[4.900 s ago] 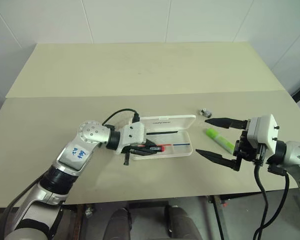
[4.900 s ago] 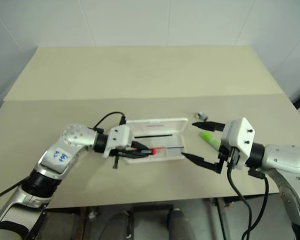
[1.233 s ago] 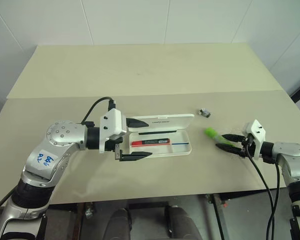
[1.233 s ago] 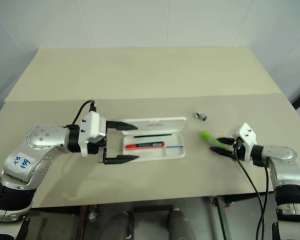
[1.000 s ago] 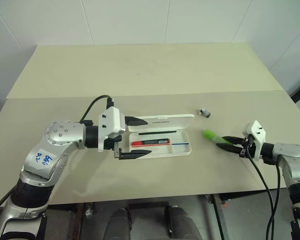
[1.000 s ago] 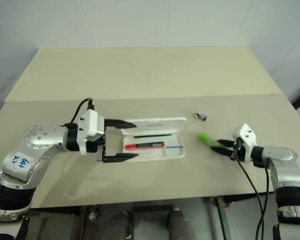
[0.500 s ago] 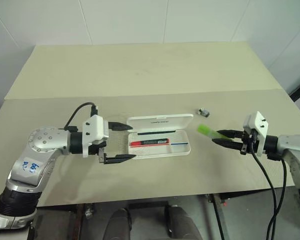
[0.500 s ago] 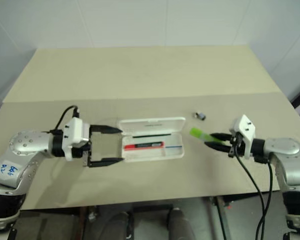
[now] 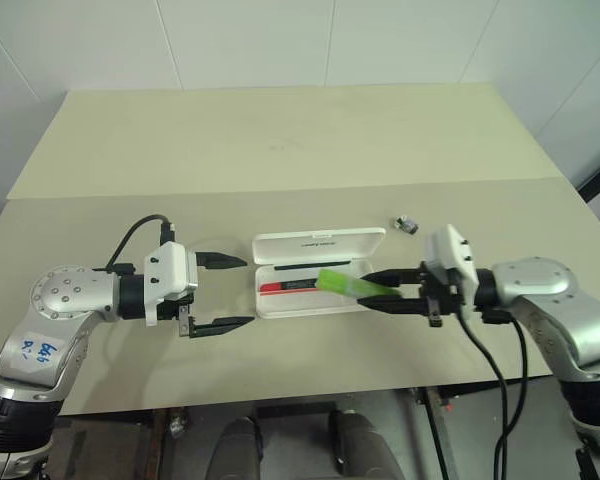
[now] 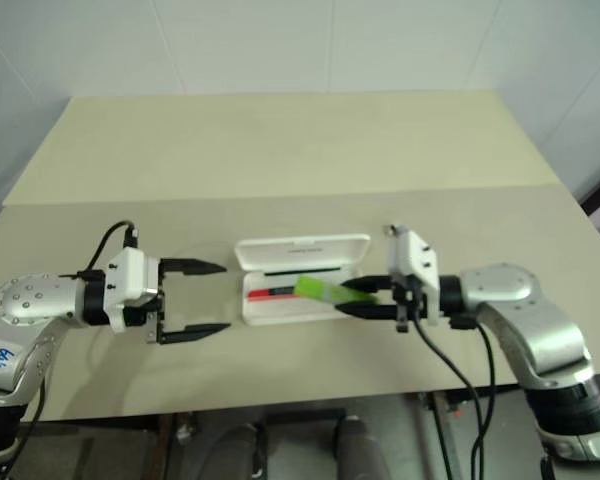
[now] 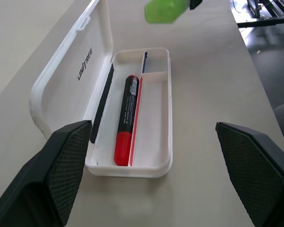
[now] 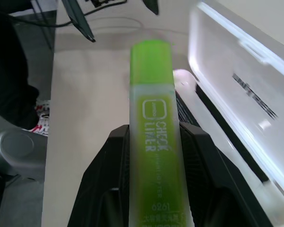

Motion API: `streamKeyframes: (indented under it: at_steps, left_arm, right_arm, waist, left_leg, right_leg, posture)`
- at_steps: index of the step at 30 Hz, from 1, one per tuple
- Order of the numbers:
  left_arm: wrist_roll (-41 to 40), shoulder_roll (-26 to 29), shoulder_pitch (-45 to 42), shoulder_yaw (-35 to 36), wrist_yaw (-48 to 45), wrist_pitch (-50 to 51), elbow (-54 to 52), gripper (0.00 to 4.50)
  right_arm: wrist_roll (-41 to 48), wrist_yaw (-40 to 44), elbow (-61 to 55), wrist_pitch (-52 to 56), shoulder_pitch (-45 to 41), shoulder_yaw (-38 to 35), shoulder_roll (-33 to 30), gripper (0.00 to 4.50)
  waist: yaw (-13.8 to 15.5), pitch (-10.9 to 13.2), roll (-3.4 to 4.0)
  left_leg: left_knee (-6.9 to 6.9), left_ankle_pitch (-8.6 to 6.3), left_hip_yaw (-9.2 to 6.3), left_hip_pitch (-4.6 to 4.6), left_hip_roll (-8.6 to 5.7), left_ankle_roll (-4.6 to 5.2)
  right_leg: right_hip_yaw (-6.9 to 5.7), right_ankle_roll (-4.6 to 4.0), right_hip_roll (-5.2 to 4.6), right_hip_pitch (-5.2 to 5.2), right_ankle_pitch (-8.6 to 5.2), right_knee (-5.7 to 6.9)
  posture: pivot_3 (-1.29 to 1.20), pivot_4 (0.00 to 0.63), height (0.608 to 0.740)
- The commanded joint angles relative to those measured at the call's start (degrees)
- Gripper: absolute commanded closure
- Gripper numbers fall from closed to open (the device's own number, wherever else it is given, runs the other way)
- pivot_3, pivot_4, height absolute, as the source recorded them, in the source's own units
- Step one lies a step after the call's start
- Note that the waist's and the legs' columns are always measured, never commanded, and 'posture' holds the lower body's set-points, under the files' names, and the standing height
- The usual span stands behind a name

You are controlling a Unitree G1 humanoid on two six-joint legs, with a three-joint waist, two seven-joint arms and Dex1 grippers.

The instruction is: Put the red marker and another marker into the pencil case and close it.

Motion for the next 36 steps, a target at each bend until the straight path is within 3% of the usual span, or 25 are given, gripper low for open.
streamKeyframes:
  at_steps: [1, 17, 36]
  left_arm:
    - [0.38, 0.68, 0.81, 1.33, 0.13, -1.63, -1.41, 0.0]
    - [0.58, 0.61, 2.22, 1.15, 1.71, -1.87, -2.58, 0.0]
    - [0.5, -0.44, 1.06, -0.41, 3.05, -1.5, -2.97, 0.0]
  right_arm:
    - [-3.91, 1.45, 2.56, -4.64, -2.89, 3.56, 1.75, 3.39]
    - [-15.83, 4.61, 19.94, -16.63, -13.48, 15.88, 15.24, 3.39]
    - [-21.88, 6.59, 32.86, -26.73, -17.63, 16.67, 20.36, 3.39]
  waist:
    - [0.0, 0.0, 0.0]
    - [-0.2, 0.0, 0.0]
    - [-1.2, 0.0, 0.0]
  left_leg:
    - [-0.01, 0.0, 0.0, 0.0, 0.0, 0.0]
    - [-0.07, -0.03, 0.13, -0.06, 0.11, -0.05]
    - [-0.07, -0.04, 0.27, -0.09, 0.21, -0.07]
  right_leg:
    - [0.0, 0.0, 0.01, -0.01, 0.0, 0.0]
    - [-0.04, 0.28, 0.05, -0.26, 0.15, 0.17]
    - [0.0, 0.28, 0.12, -0.5, 0.15, 0.42]
  posture:
    - [0.0, 0.15, 0.74]
    - [0.0, 0.15, 0.74]
    - [0.0, 0.15, 0.74]
